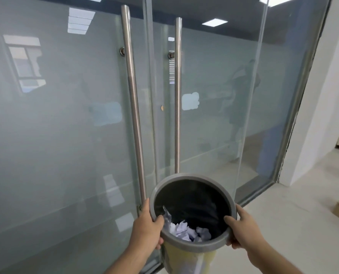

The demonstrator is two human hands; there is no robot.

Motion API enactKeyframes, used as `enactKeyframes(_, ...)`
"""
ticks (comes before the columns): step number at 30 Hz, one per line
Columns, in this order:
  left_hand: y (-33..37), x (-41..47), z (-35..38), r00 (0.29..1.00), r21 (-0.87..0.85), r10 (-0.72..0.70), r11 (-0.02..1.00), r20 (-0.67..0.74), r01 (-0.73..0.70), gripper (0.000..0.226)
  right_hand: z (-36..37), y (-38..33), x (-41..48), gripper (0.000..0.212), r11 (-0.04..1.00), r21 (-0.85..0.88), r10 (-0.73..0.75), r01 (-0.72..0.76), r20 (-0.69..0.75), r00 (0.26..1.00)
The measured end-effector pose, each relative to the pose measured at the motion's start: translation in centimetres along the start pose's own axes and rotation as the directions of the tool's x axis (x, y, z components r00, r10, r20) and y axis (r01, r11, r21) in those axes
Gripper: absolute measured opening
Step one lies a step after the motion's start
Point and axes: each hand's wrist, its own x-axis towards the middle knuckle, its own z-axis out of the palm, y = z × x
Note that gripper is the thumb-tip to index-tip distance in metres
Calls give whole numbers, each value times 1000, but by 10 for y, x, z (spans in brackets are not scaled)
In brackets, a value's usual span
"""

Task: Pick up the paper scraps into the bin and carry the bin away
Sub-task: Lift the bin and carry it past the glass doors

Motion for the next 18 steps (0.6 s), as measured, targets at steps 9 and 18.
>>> enactKeyframes(9,12,34,15,999,42,25,999,34,-26,66,-1,-3,32,41,999,-33,-3,2,-26,1000)
enactKeyframes(18,-6,72,26,1000,145,25,989,-1,-25,63,24,11,60,56,986,-160,29,-47,-110,993)
